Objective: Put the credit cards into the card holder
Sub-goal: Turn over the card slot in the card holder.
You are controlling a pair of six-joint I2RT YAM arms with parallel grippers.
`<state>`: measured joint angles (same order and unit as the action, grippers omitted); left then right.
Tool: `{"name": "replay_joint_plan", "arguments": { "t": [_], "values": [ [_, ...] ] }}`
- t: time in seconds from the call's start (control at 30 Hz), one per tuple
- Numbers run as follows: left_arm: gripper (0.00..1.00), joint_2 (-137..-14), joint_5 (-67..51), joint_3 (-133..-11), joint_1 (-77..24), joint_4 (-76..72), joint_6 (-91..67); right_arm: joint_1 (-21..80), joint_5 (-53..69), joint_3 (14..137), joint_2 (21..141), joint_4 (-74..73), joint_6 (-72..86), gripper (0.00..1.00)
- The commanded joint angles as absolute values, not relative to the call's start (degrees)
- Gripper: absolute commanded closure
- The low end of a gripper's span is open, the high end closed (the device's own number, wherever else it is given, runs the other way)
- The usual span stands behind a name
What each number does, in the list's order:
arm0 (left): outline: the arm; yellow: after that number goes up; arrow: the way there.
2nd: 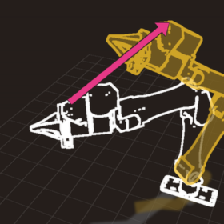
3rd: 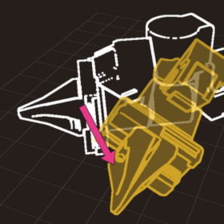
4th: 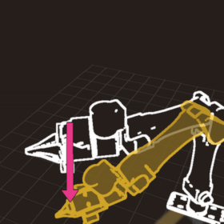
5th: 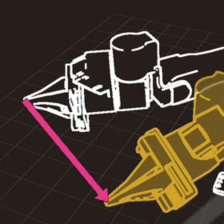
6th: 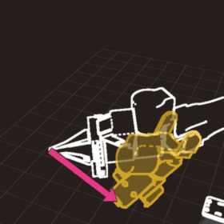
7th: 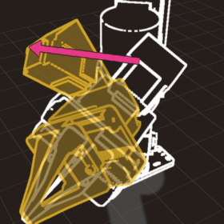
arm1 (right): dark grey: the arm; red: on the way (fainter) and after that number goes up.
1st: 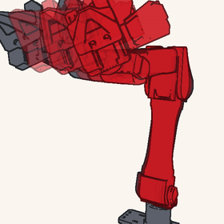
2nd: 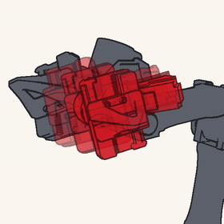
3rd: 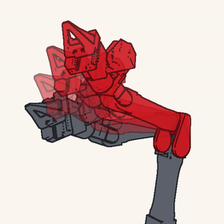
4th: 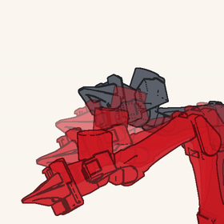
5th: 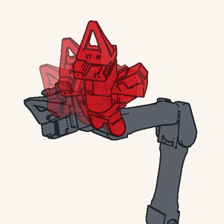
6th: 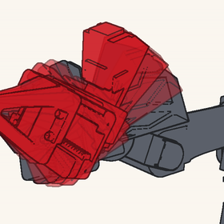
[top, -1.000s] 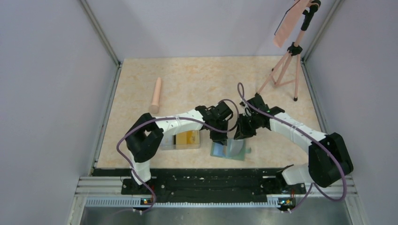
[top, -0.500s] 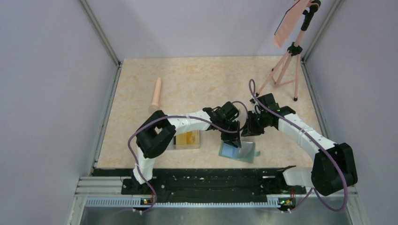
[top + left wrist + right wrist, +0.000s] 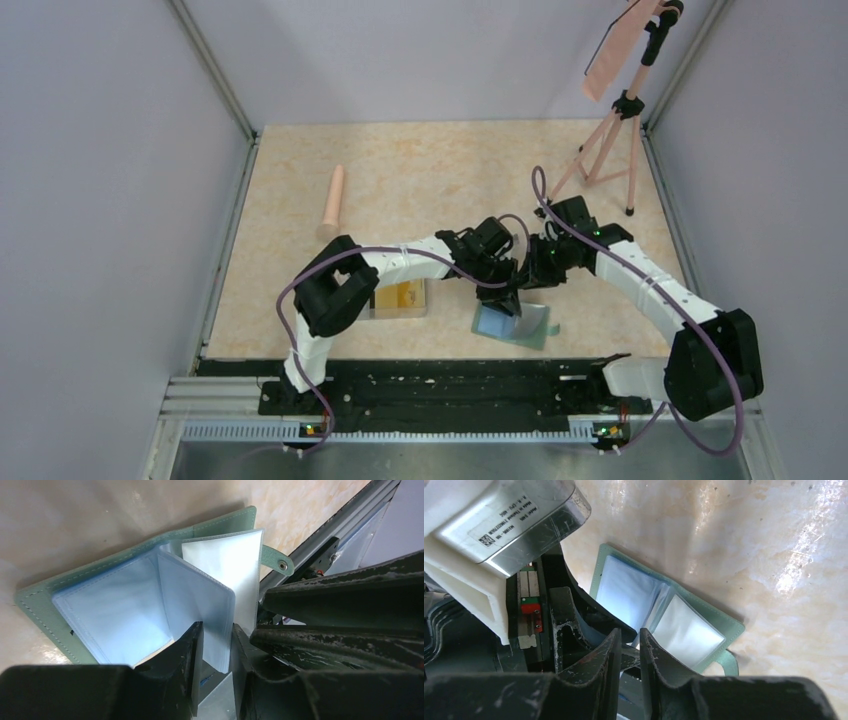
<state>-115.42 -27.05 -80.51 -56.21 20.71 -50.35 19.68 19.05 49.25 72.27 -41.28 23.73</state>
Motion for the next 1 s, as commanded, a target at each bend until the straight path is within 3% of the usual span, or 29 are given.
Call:
{"name": "replay_joint_plan", "arguments": {
  "t": [0.0,0.13,0.27,0.6,0.97],
  "values": [
    [0.67,-114.7,-29.1,-82.4,-57.0,17.7,-49.8,19.4,19.1,51.9,69.5,-41.6,23.1,0.79],
    [0.65,-114.2,-29.2,-82.0,-57.0,17.9,-49.9,19.4,19.4,51.6,69.3,-41.7,23.3,0.78],
    [0.55,-114.0,-30.5,-81.7,-57.3,16.7,-50.1,19.3,19.5,51.8,69.3,-41.7,23.5,0.78],
    [0.55,-119.4,-36.9,-84.4,-58.7,11.9,-51.8,18.6,18.8,51.6,69.0,-42.8,23.6,0.79],
    [0.55,-108.5,-26.4,-77.7,-57.6,12.9,-48.6,18.5,20.7,49.7,70.0,-43.4,22.4,0.82]
  ]
}}
